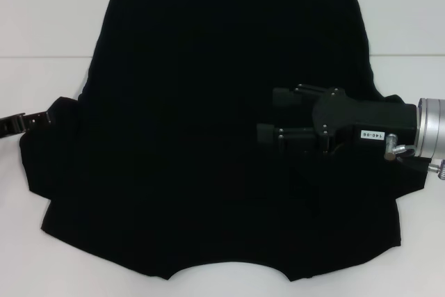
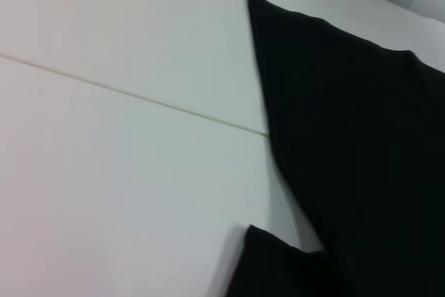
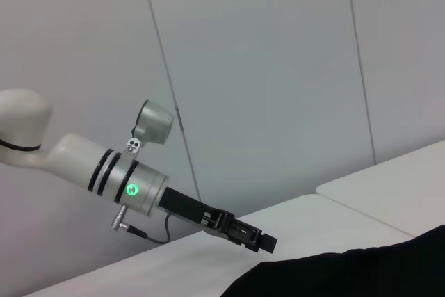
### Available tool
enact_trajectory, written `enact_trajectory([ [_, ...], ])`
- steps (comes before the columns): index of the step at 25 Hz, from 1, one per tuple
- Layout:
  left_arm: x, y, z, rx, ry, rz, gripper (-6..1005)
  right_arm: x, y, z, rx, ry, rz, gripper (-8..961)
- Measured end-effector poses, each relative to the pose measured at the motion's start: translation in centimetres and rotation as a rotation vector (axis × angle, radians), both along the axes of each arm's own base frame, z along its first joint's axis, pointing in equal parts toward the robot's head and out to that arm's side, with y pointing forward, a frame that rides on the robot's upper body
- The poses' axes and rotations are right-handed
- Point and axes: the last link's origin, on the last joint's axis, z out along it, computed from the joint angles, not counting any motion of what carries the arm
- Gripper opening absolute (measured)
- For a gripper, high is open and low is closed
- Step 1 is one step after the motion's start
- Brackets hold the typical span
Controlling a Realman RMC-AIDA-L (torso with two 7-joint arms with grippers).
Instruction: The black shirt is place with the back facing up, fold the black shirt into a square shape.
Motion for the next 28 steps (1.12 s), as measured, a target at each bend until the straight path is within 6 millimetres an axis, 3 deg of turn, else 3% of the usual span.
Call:
enact_trajectory([
  [28,-1.0,0.2,-1.2,-0.007,0.103,0.017,859,0.1,0.0,0.0,0.000,0.003,-0.006,940],
])
